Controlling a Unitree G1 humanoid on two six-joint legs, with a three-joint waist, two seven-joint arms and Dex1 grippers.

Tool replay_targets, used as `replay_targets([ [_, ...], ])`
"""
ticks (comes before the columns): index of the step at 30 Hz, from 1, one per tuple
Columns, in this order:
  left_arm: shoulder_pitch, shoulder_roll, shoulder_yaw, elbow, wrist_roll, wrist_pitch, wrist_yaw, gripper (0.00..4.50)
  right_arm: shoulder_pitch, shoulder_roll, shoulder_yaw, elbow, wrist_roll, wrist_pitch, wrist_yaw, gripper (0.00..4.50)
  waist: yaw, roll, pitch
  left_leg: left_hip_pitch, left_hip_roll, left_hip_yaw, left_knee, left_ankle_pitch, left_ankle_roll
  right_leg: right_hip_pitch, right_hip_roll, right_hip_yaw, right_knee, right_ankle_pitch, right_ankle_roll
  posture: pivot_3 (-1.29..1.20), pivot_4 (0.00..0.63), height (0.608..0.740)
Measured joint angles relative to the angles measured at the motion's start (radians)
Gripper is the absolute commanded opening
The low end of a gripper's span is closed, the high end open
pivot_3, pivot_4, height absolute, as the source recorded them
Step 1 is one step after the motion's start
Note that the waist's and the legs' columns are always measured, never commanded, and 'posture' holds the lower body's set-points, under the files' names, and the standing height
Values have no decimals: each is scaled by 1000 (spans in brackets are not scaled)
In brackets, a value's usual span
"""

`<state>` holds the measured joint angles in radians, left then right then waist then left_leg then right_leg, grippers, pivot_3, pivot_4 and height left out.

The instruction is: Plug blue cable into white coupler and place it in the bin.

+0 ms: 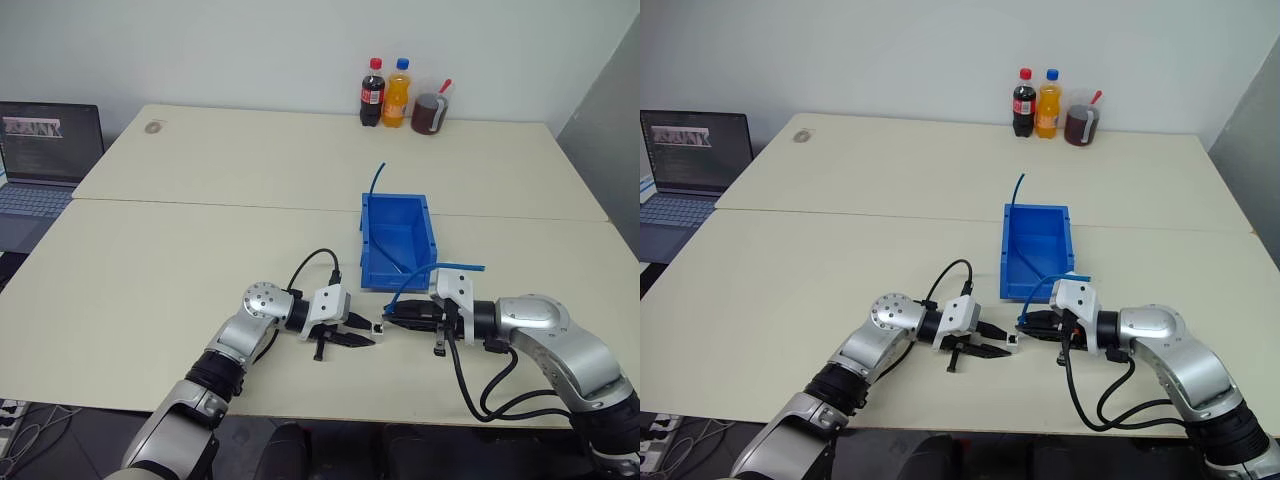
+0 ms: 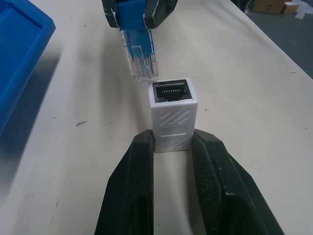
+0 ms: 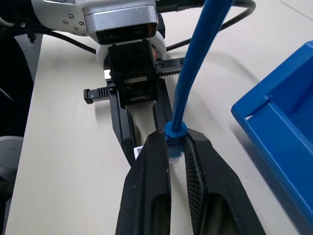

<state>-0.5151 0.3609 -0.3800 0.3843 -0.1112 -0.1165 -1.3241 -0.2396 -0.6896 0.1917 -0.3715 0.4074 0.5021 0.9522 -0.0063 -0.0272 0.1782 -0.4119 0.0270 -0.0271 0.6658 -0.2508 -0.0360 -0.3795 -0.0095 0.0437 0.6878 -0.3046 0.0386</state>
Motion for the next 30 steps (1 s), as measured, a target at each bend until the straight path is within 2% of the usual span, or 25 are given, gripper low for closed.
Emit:
replay_targets([
  [30, -1, 5, 0, 0, 1, 6, 4, 795, 16, 31, 35, 35, -52, -96, 32, 179, -1, 0, 0, 4, 0, 1, 0, 0, 0, 2, 1, 1, 2, 0, 0, 0, 150, 740],
])
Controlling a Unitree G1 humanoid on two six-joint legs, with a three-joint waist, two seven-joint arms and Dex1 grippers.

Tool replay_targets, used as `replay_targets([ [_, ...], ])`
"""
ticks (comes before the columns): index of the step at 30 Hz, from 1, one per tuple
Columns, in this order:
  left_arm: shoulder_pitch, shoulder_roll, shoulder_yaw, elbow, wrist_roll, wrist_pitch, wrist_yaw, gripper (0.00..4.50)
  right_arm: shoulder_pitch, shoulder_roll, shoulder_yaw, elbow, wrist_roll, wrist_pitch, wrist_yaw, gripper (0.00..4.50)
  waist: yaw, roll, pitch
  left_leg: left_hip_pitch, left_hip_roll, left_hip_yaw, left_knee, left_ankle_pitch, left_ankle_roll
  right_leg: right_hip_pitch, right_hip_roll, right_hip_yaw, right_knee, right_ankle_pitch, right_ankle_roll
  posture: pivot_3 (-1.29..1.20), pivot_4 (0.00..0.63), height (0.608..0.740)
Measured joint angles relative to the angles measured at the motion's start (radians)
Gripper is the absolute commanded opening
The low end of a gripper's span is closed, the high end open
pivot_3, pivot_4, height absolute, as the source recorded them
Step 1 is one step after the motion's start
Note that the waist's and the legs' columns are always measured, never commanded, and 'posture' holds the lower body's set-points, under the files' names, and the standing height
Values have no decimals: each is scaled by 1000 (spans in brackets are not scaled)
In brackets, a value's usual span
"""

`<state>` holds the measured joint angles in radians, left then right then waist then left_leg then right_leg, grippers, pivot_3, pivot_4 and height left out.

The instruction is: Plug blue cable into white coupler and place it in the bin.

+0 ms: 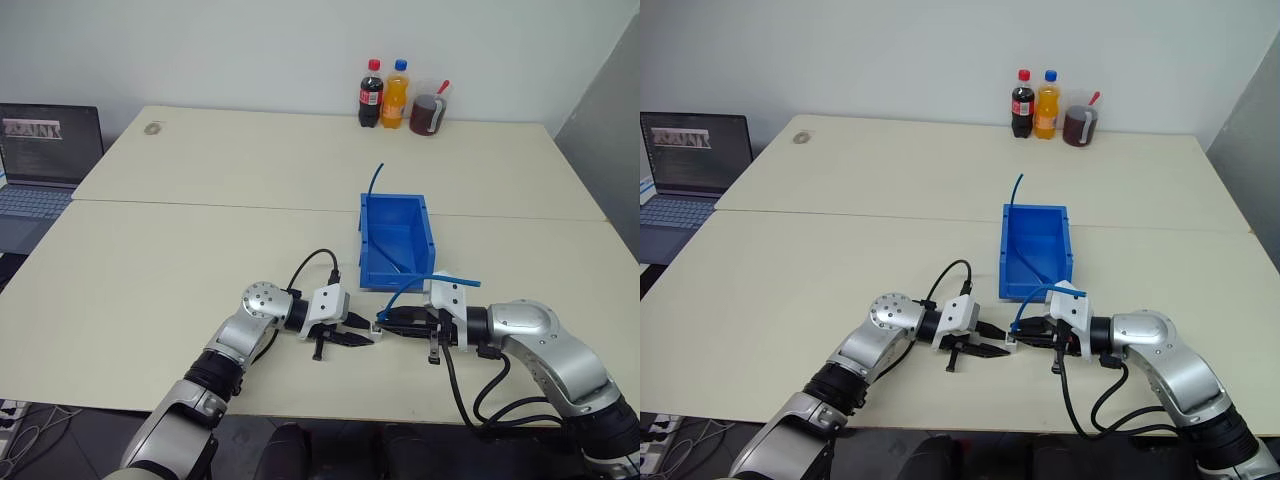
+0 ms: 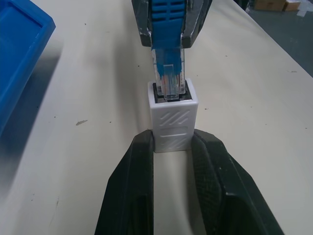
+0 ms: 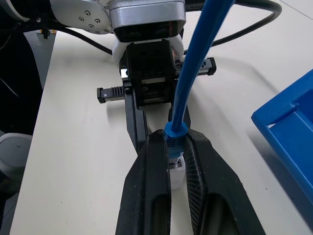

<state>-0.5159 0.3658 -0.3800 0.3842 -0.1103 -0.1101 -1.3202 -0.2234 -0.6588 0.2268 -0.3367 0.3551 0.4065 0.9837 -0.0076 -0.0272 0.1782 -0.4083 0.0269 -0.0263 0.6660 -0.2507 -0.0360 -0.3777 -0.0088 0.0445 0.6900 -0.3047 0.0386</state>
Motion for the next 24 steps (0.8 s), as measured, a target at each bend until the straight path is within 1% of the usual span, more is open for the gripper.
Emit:
replay_targets([
  [2, 0, 0, 0, 0, 0, 1, 0, 795, -4, -1, 2, 13, -3, -17, 13, 179, 0, 0, 0, 0, 0, 0, 0, 0, 0, 1, 0, 0, 0, 0, 0, 0, 150, 740],
  [7, 1, 0, -2, 0, 3, 2, 0, 795, -34, -16, 45, 81, -67, -133, 73, 179, -1, 0, 0, 5, 0, 1, -1, 0, 0, 5, 0, 0, -1, 0, 0, 0, 150, 740],
  [12, 1, 2, -2, 1, 5, 2, 1, 795, -83, -14, 69, 159, -78, -207, 131, 179, -2, 0, 0, 7, 0, 1, -1, 0, 0, 7, 1, 1, -1, 0, 0, 0, 150, 740],
  [17, 3, 3, -1, 0, 5, 2, 3, 795, -109, 4, 71, 206, -77, -211, 163, 179, -2, 0, 0, 8, 0, 1, -1, 0, 0, 7, 1, 1, -1, 0, 0, 0, 150, 740],
  [24, 11, 6, 3, -3, 5, 2, 8, 795, -104, 25, 69, 217, -67, -179, 171, 179, -3, 1, -1, 9, 1, 1, -1, 0, 0, 8, 2, 1, 0, 0, -1, 0, 150, 740],
])
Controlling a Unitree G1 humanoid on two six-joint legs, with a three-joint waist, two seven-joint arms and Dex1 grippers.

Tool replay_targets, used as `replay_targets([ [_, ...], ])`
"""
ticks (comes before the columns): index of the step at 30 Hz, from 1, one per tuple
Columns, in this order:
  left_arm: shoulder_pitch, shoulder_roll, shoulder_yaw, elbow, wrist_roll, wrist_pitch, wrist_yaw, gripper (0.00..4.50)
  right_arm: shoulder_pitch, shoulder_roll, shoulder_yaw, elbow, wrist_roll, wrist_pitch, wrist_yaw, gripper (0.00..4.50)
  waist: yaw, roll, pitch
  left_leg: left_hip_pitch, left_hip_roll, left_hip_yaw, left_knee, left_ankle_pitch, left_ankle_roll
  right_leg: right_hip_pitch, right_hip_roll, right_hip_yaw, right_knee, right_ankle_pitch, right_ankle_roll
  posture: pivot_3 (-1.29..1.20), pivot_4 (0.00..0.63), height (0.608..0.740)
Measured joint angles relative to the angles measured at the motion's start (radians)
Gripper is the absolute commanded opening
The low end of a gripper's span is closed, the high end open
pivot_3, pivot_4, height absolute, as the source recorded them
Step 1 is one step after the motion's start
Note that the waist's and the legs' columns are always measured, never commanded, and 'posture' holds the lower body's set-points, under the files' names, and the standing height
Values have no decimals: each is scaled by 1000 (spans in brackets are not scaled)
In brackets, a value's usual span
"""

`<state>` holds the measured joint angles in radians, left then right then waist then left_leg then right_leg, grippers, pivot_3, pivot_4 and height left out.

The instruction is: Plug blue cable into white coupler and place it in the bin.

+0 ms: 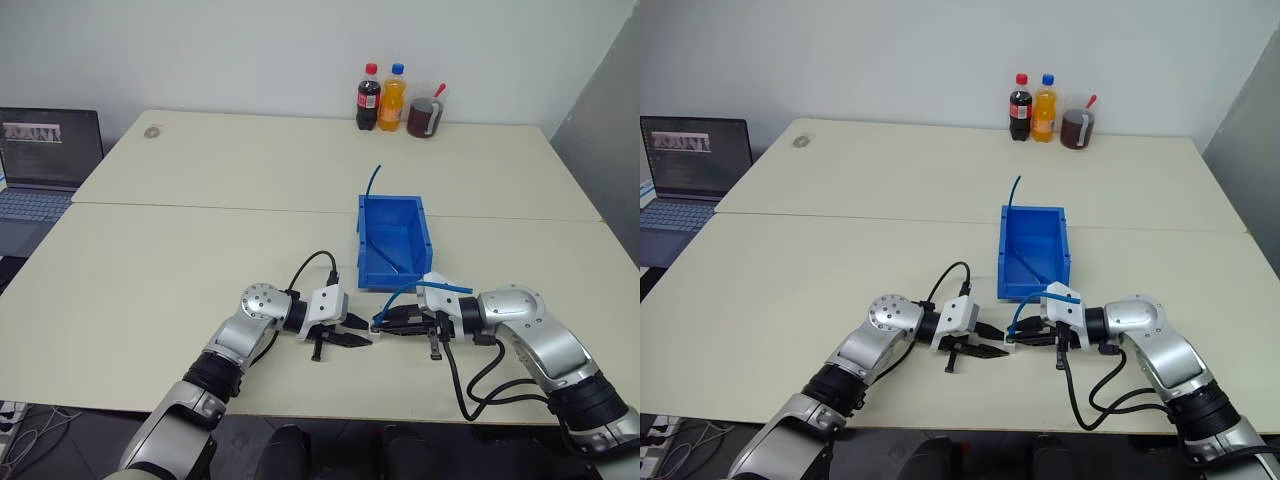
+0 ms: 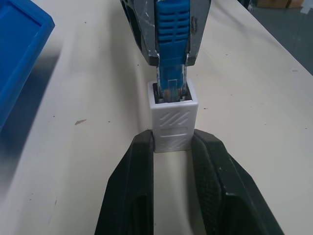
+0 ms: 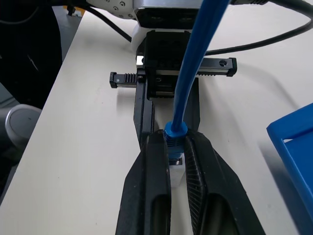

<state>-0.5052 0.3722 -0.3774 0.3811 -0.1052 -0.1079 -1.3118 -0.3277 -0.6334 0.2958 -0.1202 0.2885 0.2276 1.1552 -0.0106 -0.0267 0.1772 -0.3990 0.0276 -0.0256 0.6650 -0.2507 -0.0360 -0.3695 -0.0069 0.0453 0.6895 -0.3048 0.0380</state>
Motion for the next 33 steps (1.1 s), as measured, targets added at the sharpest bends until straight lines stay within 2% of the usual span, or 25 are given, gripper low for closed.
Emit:
replay_targets([
  [33, 1, -2, 0, -2, 6, 1, 15, 795, -39, -1, 40, 13, -34, 24, 1, 179, -15, 1, -4, 1, 0, 0, 0, 0, 0, 1, 0, 0, -1, 0, 0, 0, 150, 740],
])
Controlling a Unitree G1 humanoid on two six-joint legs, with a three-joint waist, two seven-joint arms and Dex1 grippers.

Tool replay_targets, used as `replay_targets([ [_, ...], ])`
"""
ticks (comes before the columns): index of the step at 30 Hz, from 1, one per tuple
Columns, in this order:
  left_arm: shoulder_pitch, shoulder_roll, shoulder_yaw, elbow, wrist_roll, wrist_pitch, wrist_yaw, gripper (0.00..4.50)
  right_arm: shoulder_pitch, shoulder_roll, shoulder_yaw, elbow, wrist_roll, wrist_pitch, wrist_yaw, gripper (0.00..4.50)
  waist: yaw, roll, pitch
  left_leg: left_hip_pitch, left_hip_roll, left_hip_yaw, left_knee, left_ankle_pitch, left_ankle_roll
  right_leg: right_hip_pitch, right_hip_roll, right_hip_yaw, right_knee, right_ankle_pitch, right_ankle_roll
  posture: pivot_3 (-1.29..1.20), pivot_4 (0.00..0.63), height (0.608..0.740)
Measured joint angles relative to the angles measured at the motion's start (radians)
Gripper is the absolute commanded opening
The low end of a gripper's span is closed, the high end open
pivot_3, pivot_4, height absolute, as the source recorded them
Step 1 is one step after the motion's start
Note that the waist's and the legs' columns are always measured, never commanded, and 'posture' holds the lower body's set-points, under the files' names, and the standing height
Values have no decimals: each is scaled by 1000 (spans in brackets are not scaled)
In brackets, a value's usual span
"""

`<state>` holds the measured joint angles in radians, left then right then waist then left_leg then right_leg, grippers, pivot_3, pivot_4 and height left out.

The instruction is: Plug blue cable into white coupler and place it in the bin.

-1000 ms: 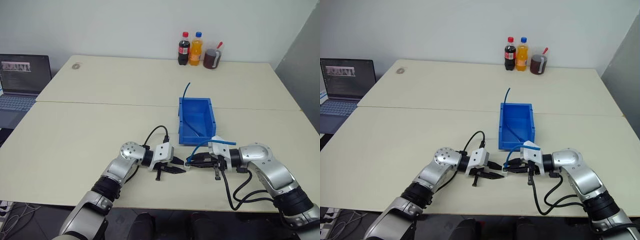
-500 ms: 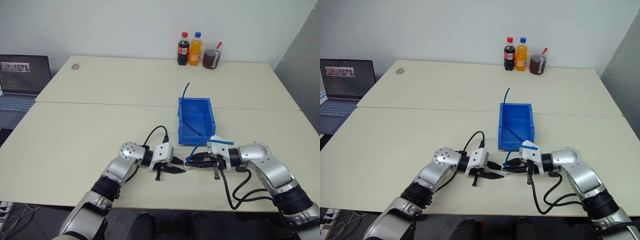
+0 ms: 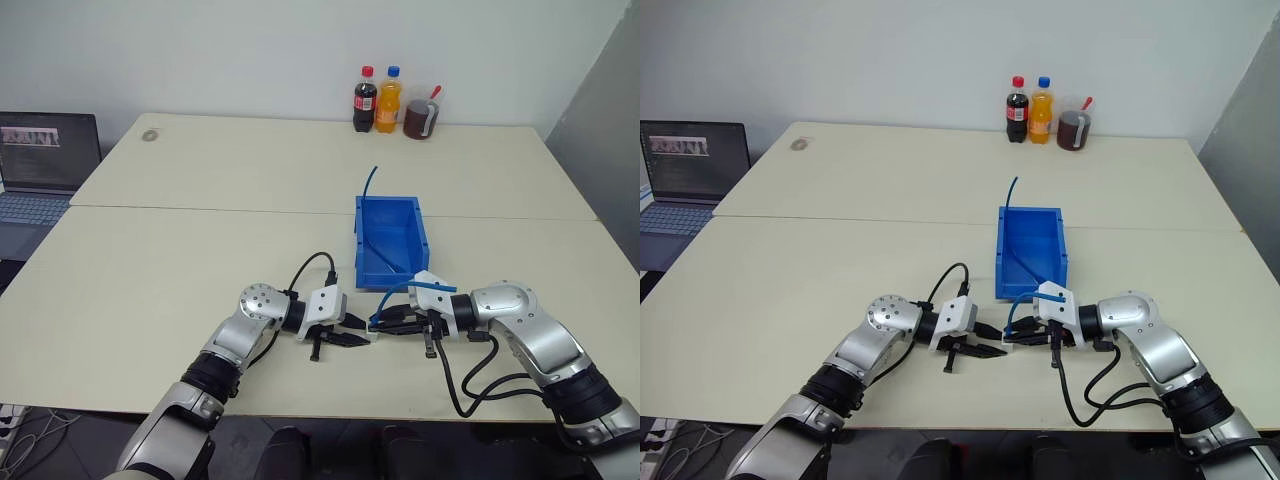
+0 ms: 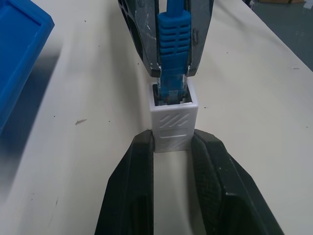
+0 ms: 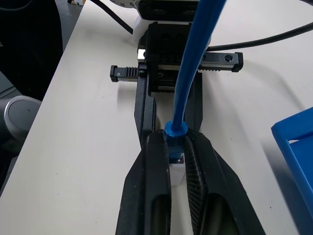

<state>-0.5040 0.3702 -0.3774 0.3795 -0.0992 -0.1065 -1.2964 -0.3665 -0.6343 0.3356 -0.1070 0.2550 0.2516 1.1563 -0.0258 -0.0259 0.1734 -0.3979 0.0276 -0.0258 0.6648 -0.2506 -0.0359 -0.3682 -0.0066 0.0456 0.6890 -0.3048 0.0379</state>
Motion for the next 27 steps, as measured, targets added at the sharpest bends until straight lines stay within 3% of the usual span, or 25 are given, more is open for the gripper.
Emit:
replay_targets([
  [1, 0, 0, 0, 0, 0, 0, 1, 795, 0, 1, -1, 0, 0, 3, -1, 179, 0, 0, 0, 0, 0, 0, 0, 0, 0, 0, 0, 0, 0, 0, 0, 0, 150, 740],
  [3, 0, -1, 0, 0, 0, 4, 3, 1483, 3, 3, -12, -9, 6, 24, -6, 179, 0, 0, 0, 0, 0, 0, 0, 0, 0, 0, 0, 0, 0, 0, 0, 0, 150, 740],
  [8, 0, -14, 26, -64, -32, 81, 26, 2351, 50, 7, -68, -70, 48, 128, -65, 179, 0, 0, 0, -1, 1, 0, 0, 0, 0, 0, -1, 1, -1, 0, 0, 0, 150, 740],
  [12, 19, 31, 74, -210, -102, 211, 40, 3310, 108, 19, -156, -163, 156, 330, -164, 179, 0, 1, 1, -3, 2, 0, -1, 0, 0, -2, -2, 1, -1, 0, 0, 0, 150, 740],
  [17, 63, 118, 160, -389, -193, 385, 73, 4385, 95, 31, -369, -254, 364, 643, -324, 179, -1, 2, 3, -4, 1, 0, -2, 0, 0, -4, -3, 1, -1, 0, 0, 0, 150, 740],
  [20, 70, 131, 232, -464, -225, 476, 158, 4491, -35, 68, -515, -259, 516, 834, -450, 179, -6, 2, 4, -4, 1, 0, -3, 0, 0, -4, -3, 1, -2, 0, 0, 0, 150, 740],
  [25, 91, 97, 306, -579, -282, 596, 317, 4491, -316, 130, -595, -45, 586, 978, -603, 179, -7, 2, 4, -4, 1, 1, -3, 0, 0, -4, -2, 2, -2, 0, 0, 0, 150, 740],
  [27, 105, 81, 315, -624, -296, 625, 369, 4500, -389, 135, -582, 49, 565, 978, -621, 835, -5, 3, 4, -5, 2, 1, -5, 0, 0, -5, -2, 1, -5, 0, 0, 0, 150, 740],
])
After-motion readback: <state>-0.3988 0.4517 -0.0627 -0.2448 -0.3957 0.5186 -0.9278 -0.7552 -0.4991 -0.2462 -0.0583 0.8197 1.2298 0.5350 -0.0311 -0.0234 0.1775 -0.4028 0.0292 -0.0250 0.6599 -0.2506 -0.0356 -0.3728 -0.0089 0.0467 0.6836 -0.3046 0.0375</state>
